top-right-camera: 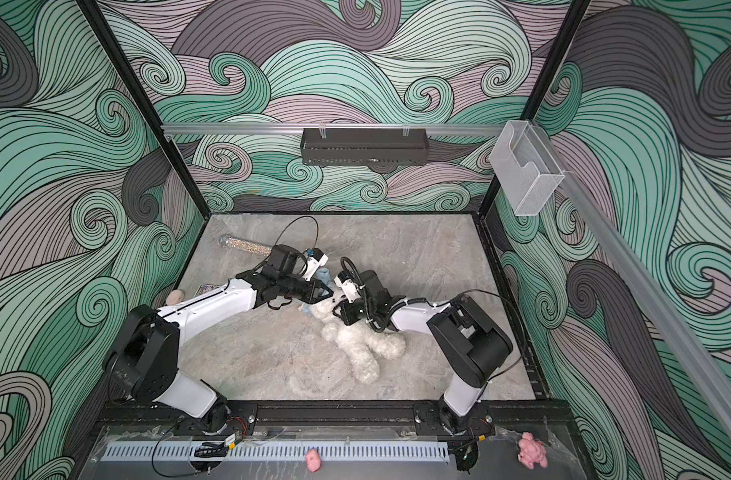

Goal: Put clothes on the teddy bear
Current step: 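Push the bear's head into the hoodie opening held by the left gripper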

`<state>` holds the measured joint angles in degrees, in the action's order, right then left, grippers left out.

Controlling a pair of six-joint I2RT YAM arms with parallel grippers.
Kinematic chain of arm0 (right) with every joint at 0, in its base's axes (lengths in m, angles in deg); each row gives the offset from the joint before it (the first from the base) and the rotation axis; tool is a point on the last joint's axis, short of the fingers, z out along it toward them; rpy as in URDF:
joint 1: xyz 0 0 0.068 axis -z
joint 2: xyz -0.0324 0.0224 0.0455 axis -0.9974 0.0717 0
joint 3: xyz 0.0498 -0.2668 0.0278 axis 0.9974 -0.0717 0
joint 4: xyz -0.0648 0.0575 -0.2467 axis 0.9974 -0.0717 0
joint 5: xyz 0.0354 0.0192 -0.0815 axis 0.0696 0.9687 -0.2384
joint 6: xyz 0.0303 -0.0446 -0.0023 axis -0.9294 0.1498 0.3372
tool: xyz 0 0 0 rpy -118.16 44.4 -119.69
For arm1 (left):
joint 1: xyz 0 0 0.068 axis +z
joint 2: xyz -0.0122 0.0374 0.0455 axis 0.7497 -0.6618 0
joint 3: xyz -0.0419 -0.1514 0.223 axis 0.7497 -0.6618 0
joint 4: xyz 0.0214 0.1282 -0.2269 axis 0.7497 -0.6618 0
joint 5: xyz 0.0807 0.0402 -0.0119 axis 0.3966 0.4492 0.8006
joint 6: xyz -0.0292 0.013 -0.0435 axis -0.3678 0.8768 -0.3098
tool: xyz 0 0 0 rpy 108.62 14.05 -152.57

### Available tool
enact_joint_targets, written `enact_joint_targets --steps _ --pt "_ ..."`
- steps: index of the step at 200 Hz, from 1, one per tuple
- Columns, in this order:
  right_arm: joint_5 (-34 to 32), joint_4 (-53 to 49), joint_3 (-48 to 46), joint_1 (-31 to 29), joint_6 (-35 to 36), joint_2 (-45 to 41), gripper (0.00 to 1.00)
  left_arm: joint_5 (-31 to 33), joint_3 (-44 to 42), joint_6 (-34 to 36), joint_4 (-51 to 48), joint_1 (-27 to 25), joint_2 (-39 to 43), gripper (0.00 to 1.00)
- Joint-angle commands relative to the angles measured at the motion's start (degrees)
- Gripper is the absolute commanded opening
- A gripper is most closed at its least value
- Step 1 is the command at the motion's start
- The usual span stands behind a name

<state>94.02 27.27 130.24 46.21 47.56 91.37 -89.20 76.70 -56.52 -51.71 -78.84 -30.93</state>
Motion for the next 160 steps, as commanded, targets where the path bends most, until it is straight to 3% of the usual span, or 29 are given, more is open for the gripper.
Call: enact_joint_targets --steps 1,31,47,67,98,113,136,160 --pt "-1.03 4.59 -1.78 -0.58 -0.79 -0.43 0.18 3.15 0.22 -1.98 0.30 -0.74 1.45 0.17" --pt "-1.08 6.72 -3.91 -0.58 0.50 -2.57 0.16 13.07 0.11 -2.26 -4.40 -0.48 2.44 0.05" --pt "-0.86 6.93 -5.30 -0.57 2.34 -4.27 0.14 15.04 -0.14 -3.31 -4.47 -0.18 3.10 0.00" --pt "-2.13 6.09 -7.53 -0.53 4.66 -7.20 0.12 16.53 -0.50 -4.52 -4.36 0.54 3.60 0.00" --pt "0.07 10.84 -12.45 0.33 5.65 -11.93 0.11 16.07 -0.85 -5.61 -4.53 2.02 3.33 0.00" --pt "4.93 14.65 -14.24 1.39 4.89 -13.26 0.11 15.09 -0.86 -5.09 -4.71 2.33 3.20 0.00" --pt "14.03 12.18 -12.53 3.45 5.25 -13.39 0.11 12.81 -0.19 -1.49 -6.51 2.76 3.20 0.00" --pt "11.29 6.01 -13.39 4.44 8.09 -18.93 0.11 12.13 2.22 2.45 -11.54 3.75 2.61 0.00"
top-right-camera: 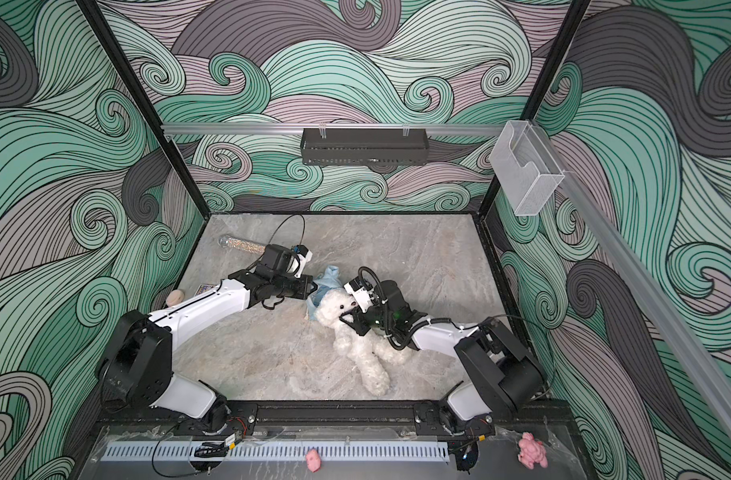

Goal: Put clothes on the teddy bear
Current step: 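Push the bear's head into the hoodie opening held by the left gripper, then press the bear's head deeper into the hoodie with the right gripper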

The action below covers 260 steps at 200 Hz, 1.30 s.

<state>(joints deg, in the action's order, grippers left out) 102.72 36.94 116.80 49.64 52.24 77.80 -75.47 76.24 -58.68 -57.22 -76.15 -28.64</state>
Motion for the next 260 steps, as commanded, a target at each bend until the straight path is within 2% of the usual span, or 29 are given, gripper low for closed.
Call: enact_joint_targets --steps 1,27,41,62,77,90,97,110,125,133,158,182,218,260 --pt "2.31 -3.96 0.01 1.09 3.58 -5.53 0.11 -1.59 2.73 4.65 -6.13 1.10 0.32 0.00" --pt "1.18 -5.56 -1.23 1.77 4.67 -11.55 0.10 -4.94 3.01 3.56 -5.18 1.31 -0.66 0.00" --pt "3.81 -4.94 -0.28 1.75 3.52 -11.42 0.10 -8.23 3.50 3.86 -4.83 1.30 -1.65 0.00" --pt "5.44 -2.52 0.32 1.62 1.57 -10.38 0.11 -8.99 4.39 3.95 -5.44 1.31 -2.75 0.00" --pt "-2.11 -6.07 1.19 -0.16 3.65 -10.71 0.10 -9.53 4.83 3.85 -5.80 1.27 -3.00 0.00" --pt "-19.08 -11.00 2.36 -3.71 6.18 -10.98 0.11 -10.30 5.50 3.43 -6.64 1.31 -3.10 0.00" --pt "-25.04 -12.38 2.88 -4.49 6.02 -10.64 0.11 -10.75 5.98 3.10 -7.26 1.30 -3.23 0.00" --pt "-30.04 -13.50 3.75 -4.83 4.69 -9.33 0.11 -11.40 6.45 2.13 -8.03 1.29 -3.36 0.00" --pt "-30.60 -12.10 3.76 -6.04 3.68 -8.10 0.11 -11.52 6.77 0.20 -8.34 1.31 -3.37 0.00" --pt "-29.20 -10.84 3.35 -6.95 3.67 -7.81 0.11 -11.54 6.90 -0.78 -8.42 1.24 -3.67 0.00" --pt "-18.81 -5.04 0.04 -7.34 4.48 -11.02 0.10 -9.91 7.29 -1.85 -8.67 1.32 -4.38 0.00" --pt "-8.06 -13.75 2.24 -6.72 8.30 -14.88 0.11 -9.56 8.15 0.55 -9.37 1.40 -5.45 0.00" --pt "15.04 -24.50 6.59 -2.17 8.97 -14.69 0.12 -12.00 10.18 9.66 -12.49 1.56 -5.85 0.00" --pt "24.32 -19.52 7.37 -1.82 5.78 -10.13 0.10 -16.23 11.33 13.37 -14.10 2.11 -6.01 0.00"
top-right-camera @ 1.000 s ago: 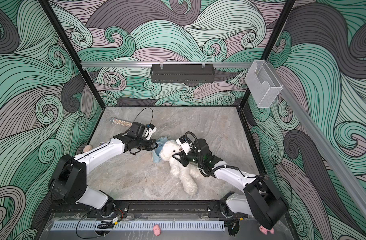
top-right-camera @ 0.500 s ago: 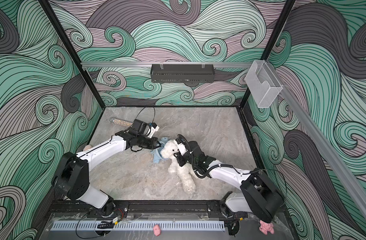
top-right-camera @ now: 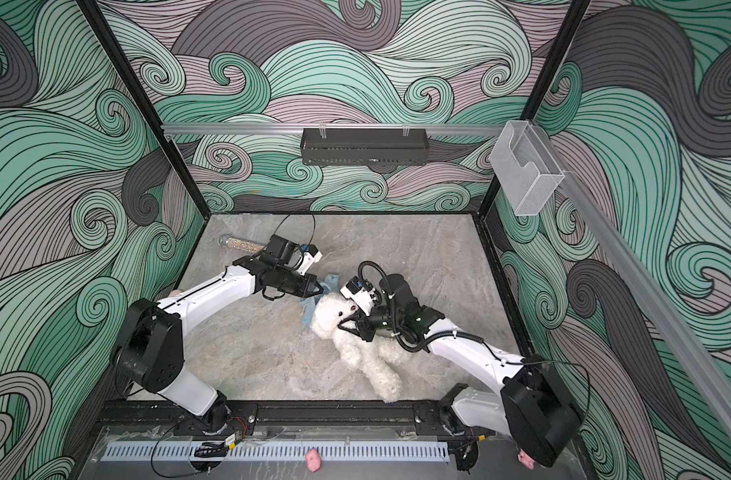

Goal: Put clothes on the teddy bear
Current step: 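Press the bear's head deeper into the hoodie with the right gripper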

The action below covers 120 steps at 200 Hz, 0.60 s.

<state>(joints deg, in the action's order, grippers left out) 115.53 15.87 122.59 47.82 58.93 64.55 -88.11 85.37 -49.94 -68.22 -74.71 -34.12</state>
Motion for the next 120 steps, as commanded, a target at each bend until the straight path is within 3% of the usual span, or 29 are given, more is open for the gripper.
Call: enact_joint_targets --steps 1,69,120 --pt "11.66 1.61 1.70 0.00 -0.91 3.31 0.10 -3.57 2.22 4.73 -3.21 0.66 -0.57 0.00" --pt "12.43 5.58 5.68 5.12 0.06 16.23 0.08 -5.99 2.60 6.63 -5.03 0.73 -1.20 0.00" --pt "-2.95 19.82 4.00 8.76 -11.15 22.43 0.04 -8.34 1.99 6.95 -5.24 0.41 -1.95 0.00"
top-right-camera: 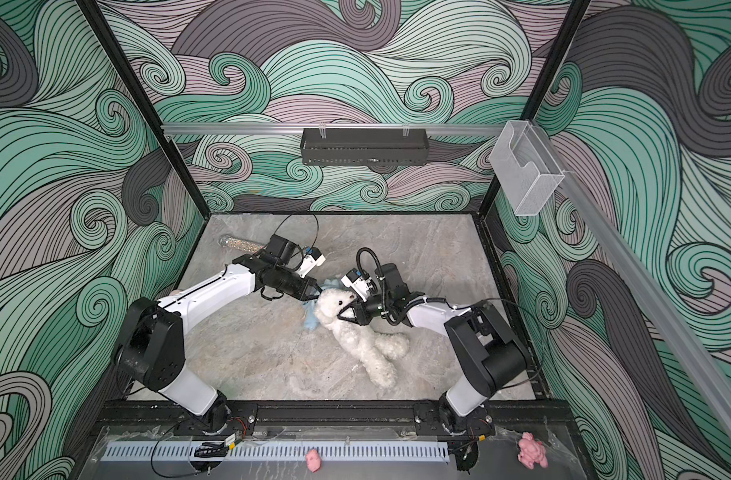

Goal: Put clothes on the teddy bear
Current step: 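Press the bear's head deeper into the hoodie with the right gripper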

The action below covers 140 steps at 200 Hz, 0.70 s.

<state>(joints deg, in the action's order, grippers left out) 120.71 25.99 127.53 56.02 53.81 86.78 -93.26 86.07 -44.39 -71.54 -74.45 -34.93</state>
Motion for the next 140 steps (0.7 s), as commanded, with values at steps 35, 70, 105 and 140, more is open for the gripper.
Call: enact_joint_targets --steps 35,70,105,140 --pt "-18.04 11.52 -2.31 -1.73 -10.64 2.12 0.01 -3.51 1.81 0.96 -2.30 -0.78 -1.69 0.00" --pt "-26.13 8.79 -1.61 -5.46 -9.48 3.44 0.01 -5.11 2.57 -1.40 -0.80 -1.91 -1.77 0.02" --pt "-30.12 8.09 -1.28 -7.28 -8.19 4.25 0.01 -5.78 2.61 -6.48 3.10 -2.70 -0.96 0.07" --pt "-31.39 8.45 -0.56 -8.18 -7.31 5.77 0.01 -9.14 2.54 -12.76 6.95 -2.92 -0.85 0.11"
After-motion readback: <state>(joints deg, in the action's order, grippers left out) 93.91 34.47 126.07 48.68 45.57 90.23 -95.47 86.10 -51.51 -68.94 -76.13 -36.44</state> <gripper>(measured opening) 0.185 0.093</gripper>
